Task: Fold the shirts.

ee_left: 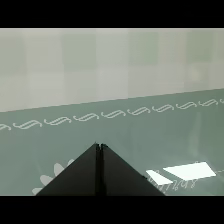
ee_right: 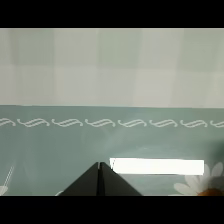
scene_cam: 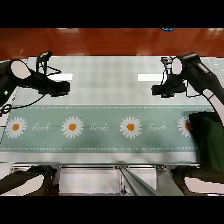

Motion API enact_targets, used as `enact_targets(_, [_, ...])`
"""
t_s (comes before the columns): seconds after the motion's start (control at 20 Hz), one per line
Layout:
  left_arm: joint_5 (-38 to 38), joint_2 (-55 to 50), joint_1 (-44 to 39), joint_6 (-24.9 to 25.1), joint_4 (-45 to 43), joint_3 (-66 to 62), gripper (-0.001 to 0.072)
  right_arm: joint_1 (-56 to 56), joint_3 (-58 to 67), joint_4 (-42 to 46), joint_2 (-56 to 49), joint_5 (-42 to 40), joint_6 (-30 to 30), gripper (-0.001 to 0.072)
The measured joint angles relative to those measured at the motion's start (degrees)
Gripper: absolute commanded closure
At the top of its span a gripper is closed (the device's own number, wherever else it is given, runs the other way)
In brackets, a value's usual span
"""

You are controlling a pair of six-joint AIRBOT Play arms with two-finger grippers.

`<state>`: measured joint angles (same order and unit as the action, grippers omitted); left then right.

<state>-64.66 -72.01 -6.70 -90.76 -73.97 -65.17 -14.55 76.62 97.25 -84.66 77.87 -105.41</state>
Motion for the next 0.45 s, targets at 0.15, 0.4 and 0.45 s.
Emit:
enact_targets(0.15, [-1.0, 0.1, 0.0, -0.2, -0.4, -0.5, 0.0686, -0.1, 0.0, 0.4, -0.1, 0.1, -0.1, 0.0692])
enact_targets(0.4, [-1.6, 0.1, -0.1, -0.3, -0.5, -0.7, 0.0686, -0.1, 0.0, 0.8, -0.1, 0.1, -0.2, 0.0693])
enact_targets(0.45, [-1.6, 0.1, -0.1, -0.3, -0.6, -0.7, 0.0685, -0.1, 0.0, 0.8, -0.1, 0.1, -0.2, 0.0693])
